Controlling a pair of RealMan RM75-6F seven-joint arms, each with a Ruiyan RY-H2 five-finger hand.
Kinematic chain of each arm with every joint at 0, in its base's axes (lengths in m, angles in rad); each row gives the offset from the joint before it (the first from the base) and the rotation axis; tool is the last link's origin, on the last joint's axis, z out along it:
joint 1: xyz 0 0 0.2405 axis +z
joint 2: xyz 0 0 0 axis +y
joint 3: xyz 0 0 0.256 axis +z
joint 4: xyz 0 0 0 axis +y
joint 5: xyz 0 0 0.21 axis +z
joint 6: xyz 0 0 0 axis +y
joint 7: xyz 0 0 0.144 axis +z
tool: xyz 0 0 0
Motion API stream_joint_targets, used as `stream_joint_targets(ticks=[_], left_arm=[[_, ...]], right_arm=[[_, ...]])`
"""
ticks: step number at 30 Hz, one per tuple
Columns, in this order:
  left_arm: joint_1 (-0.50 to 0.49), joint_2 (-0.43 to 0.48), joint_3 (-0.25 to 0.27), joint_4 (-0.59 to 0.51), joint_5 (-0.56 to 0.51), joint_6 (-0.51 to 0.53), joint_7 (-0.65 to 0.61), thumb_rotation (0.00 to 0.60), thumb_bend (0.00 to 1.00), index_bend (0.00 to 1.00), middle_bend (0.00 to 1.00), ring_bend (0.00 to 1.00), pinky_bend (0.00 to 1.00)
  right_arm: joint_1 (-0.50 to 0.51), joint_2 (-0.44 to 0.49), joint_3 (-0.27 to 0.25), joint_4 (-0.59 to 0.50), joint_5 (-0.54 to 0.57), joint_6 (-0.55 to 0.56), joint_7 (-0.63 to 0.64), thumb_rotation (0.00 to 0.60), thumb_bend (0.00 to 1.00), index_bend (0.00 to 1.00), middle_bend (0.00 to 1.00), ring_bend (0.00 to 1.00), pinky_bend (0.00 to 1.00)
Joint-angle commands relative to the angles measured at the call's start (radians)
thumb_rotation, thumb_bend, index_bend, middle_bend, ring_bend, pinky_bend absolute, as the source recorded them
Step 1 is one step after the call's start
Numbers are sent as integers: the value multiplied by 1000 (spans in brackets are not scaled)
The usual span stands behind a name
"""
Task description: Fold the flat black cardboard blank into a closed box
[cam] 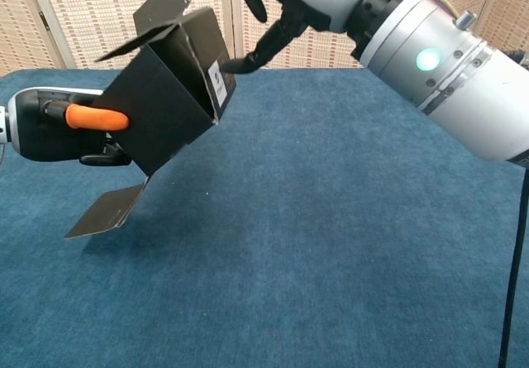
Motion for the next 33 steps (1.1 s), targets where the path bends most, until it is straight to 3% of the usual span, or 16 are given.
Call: stream_joint_targets(ticks=[1, 12, 24, 33], left_arm=[[-15, 2, 1, -7, -11, -36, 57, 600, 236, 269, 256, 599, 871], [-34, -16, -22, -47, -69, -167, 380, 600, 237, 272, 257, 599, 864], [-26, -90, -54, -83, -140, -293, 732, 600, 235, 266, 229, 598, 863], [-39, -113, -70, -110, -200, -405, 785, 600, 235, 238, 214, 599, 862]], right_arm=[[8, 12, -25, 5, -23, -19, -16, 600, 0, 0, 137, 686, 1000], [16, -32, -119, 135, -107, -29, -61, 600, 0, 147, 248, 723, 1000], [-10, -178, -210, 370, -160, 17, -31, 600, 0, 161, 264, 731, 1000], [-10, -262, -239, 491, -178, 25, -24, 600, 0, 161, 227, 731, 1000]])
